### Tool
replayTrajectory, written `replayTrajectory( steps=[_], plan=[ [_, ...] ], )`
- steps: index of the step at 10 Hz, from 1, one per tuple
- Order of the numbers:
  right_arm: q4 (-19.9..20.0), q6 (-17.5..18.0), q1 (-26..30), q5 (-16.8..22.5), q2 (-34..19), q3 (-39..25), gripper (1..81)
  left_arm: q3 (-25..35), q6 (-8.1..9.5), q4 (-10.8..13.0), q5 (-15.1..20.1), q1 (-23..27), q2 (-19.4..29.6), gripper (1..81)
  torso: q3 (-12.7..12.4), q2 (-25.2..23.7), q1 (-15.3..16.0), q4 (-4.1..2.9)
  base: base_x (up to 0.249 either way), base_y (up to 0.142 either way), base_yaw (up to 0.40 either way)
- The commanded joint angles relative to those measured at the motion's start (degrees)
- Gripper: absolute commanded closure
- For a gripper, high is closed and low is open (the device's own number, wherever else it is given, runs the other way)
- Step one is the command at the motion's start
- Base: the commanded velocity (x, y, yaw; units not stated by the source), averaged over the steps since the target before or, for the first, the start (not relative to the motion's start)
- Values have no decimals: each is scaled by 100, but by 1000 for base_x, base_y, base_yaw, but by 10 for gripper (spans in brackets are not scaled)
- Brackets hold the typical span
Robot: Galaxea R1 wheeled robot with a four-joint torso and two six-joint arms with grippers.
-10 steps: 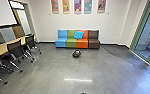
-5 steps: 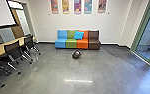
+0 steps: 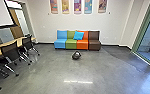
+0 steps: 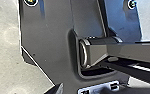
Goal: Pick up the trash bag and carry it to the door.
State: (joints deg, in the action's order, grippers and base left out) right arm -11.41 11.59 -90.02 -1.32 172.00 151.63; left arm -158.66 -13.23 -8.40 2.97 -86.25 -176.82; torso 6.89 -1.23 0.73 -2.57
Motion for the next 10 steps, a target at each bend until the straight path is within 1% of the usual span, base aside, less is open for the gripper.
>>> replayTrajectory(
  steps=[1,10],
  plan=[
    [-63,-52,119,351,30,-20,10,19,-13,5,397,183,-20,10,0,0,0,0,166,0,0],
    [-89,-61,119,351,39,-20,10,20,-13,5,397,174,-46,10,0,0,2,0,166,0,0]
  ],
)
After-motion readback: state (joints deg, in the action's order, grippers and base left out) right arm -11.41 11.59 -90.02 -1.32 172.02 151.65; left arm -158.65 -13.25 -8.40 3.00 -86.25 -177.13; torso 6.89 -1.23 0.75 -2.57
